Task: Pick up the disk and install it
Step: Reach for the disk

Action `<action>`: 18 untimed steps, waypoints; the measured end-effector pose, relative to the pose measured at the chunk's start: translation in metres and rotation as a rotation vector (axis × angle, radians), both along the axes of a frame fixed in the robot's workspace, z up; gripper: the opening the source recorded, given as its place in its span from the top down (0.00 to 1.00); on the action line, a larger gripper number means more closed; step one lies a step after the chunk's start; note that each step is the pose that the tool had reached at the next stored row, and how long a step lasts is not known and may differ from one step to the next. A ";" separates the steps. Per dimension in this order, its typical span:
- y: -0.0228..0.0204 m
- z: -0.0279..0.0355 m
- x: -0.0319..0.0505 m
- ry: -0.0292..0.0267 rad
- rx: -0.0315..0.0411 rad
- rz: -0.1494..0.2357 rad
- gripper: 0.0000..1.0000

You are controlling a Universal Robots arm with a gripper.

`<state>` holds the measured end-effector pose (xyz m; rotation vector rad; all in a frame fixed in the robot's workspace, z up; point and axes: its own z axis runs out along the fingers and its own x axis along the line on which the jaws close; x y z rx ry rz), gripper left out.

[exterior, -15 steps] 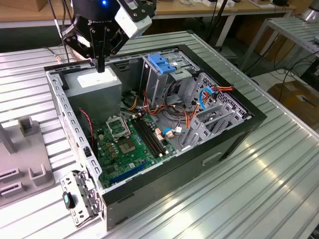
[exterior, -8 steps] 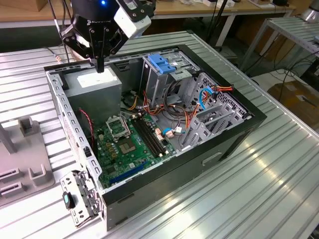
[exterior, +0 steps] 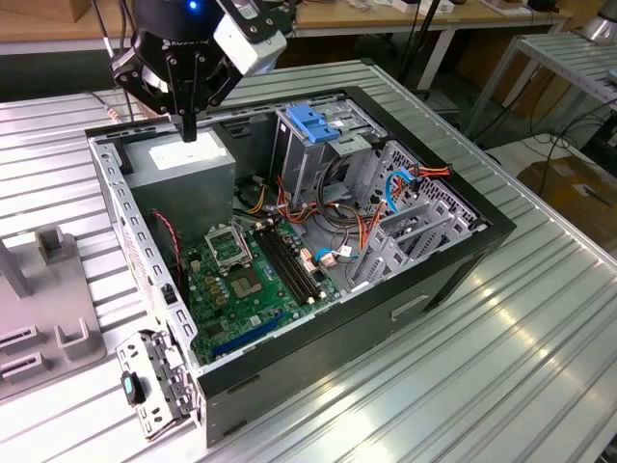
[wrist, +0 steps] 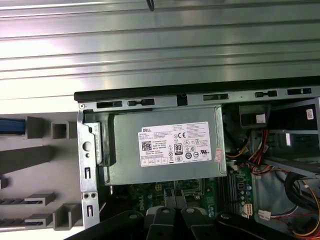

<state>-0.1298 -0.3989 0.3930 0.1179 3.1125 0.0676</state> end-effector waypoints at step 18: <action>0.0000 -0.0003 -0.0047 0.0000 0.0001 0.000 0.89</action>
